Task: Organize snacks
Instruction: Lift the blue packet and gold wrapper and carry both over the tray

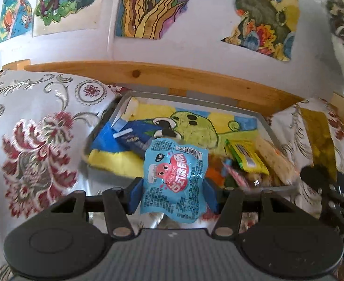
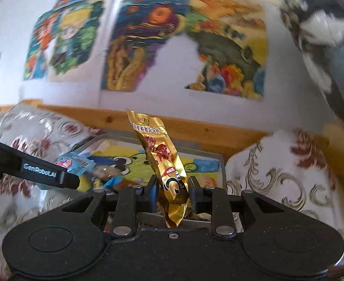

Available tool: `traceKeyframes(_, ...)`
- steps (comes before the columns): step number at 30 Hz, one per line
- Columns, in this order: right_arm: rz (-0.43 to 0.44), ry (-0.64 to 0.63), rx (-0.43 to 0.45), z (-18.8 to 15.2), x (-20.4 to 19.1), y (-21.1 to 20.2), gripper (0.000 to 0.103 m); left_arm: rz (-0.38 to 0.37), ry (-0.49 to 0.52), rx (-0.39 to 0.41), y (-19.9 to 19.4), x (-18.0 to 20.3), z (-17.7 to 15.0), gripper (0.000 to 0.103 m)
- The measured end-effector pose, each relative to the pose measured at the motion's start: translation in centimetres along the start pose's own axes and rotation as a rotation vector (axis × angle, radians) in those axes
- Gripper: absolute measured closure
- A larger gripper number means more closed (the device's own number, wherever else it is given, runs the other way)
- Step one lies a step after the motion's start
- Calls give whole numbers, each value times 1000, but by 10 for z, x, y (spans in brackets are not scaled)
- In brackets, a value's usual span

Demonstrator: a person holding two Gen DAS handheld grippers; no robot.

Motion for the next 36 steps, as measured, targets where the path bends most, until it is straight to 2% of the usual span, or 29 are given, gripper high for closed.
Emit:
traceKeyframes(6, 15, 45, -8, 3, 3, 36, 75, 31, 3, -20, 41, 5, 31, 44)
traceKeyframes(13, 48, 110, -36, 4, 7, 67, 75, 59, 42, -41, 79, 16, 51, 44)
traceKeyframes(20, 30, 192, -112, -7, 20, 91, 75, 27, -16, -95, 104, 23, 47, 43)
traceKeyframes(28, 23, 264, -172, -14, 27, 105, 74, 15, -70, -131, 113, 19, 41, 42)
traceKeyframes(36, 9, 275, -189, -17, 29, 111, 74, -5, -112, -145, 113, 17, 33, 40)
Point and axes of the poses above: each gripper's, at about its wrist camera, not at the fingertips, and y roughly the way its jaws point, x to its right, z to its top, the point moved 10 cm from there along y, roughly the way its jaws point, and after that the axes turned 14 degrees about y, right-handed, at the moved point
